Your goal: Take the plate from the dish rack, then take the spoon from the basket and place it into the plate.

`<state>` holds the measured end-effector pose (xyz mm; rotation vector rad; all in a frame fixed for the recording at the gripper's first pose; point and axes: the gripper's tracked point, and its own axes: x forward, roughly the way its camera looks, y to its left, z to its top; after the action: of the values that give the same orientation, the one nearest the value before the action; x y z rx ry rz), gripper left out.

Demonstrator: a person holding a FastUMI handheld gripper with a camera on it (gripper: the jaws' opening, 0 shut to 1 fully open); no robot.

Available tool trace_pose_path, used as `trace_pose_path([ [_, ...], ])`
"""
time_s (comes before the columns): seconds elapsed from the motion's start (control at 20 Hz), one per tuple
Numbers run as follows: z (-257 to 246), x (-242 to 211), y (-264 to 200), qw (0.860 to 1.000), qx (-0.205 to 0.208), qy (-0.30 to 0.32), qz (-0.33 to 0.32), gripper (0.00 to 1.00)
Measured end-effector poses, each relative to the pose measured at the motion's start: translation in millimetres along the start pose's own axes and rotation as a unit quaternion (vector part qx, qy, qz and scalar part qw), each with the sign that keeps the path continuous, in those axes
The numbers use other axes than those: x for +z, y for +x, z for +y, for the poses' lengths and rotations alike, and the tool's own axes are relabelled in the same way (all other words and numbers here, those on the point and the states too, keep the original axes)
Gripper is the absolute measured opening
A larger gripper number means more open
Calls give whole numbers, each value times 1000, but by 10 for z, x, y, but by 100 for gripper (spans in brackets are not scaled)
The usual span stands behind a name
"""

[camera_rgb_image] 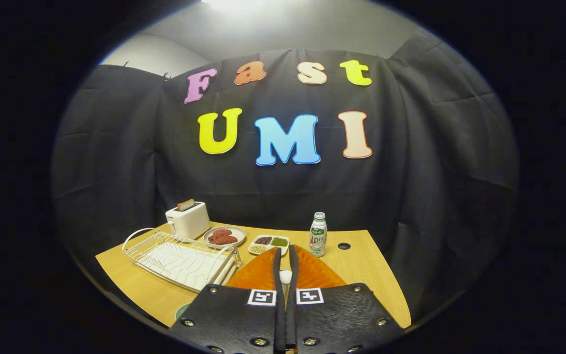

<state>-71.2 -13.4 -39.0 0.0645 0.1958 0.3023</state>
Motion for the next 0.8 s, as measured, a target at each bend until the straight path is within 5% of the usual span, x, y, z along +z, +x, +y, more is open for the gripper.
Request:
trace_pose_path([
  [0.8, 978, -852, -43, 989, 107, -8, 105, 1],
])
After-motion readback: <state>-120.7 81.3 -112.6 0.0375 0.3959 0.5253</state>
